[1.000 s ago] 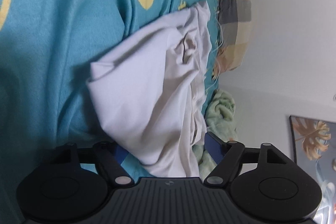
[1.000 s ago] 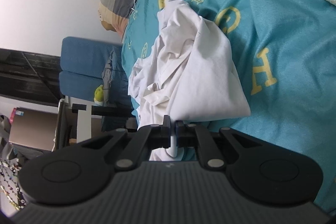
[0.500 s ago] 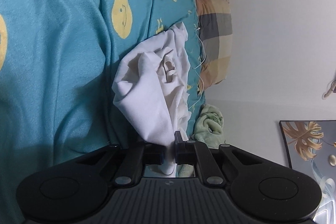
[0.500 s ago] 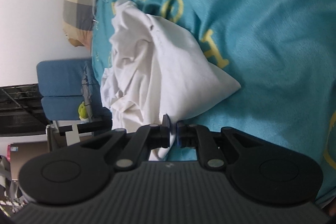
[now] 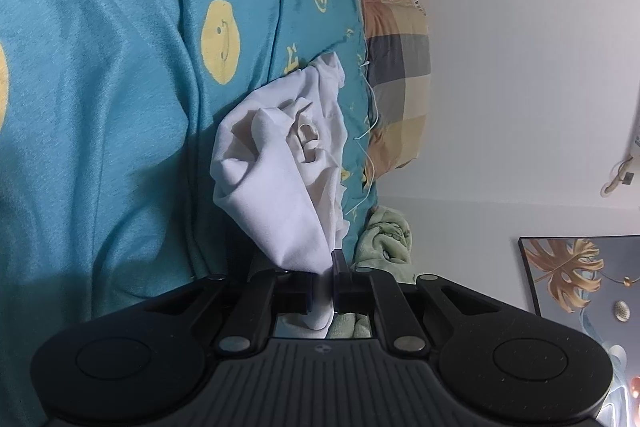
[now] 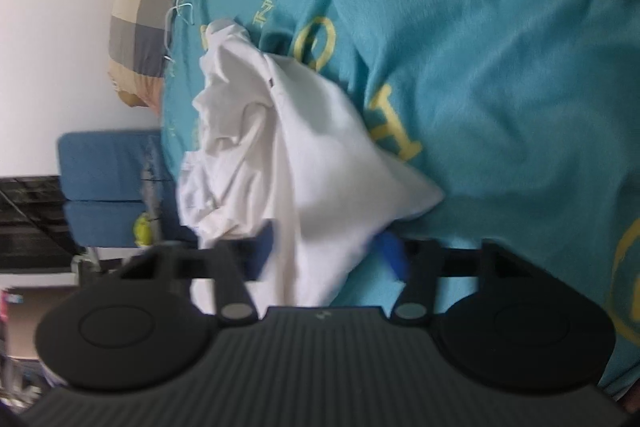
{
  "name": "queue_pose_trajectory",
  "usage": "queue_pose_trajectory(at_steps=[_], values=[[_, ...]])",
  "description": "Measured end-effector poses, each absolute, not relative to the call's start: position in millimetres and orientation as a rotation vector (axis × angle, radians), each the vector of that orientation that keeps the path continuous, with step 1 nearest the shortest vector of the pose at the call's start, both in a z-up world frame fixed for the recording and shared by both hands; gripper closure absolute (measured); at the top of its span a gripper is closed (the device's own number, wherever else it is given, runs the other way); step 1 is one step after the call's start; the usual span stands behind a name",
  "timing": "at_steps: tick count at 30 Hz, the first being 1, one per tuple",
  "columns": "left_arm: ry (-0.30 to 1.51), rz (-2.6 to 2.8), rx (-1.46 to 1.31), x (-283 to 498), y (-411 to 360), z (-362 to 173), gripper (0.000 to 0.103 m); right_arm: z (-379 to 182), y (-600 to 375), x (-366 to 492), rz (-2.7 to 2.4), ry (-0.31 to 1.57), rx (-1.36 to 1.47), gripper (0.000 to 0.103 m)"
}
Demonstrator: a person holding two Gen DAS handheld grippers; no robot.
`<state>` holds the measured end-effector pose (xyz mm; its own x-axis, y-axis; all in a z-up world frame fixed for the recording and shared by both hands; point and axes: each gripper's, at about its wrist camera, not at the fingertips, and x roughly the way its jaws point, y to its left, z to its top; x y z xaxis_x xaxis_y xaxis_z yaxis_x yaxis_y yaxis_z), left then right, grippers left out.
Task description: Fold clothes
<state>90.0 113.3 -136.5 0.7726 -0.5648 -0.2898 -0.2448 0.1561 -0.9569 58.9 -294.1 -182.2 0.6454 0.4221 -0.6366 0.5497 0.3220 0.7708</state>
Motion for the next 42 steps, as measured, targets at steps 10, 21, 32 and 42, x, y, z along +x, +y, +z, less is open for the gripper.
queue_pose_trajectory(at_steps=[10, 21, 32, 42], values=[[0.617, -0.369, -1.301, 83.3, 117.7, -52.7, 0.097, -105.7, -296.8, 41.6, 0.027, 0.720, 1.145, 0.091], [0.658, -0.427, -1.274, -30.9, 124.9, -1.0, 0.096, -48.5, -303.3, -61.3, 0.053, 0.681, 1.119, 0.090], [0.678, -0.350, -1.308, -23.3, 136.7, -10.4, 0.096, -40.7, -296.9, -42.4, 0.028, 0.709, 1.092, 0.090], [0.729, -0.265, -1.300, 134.8, 130.1, -58.9, 0.095, -75.9, -298.6, 96.4, -0.039, 0.788, 1.058, 0.090]])
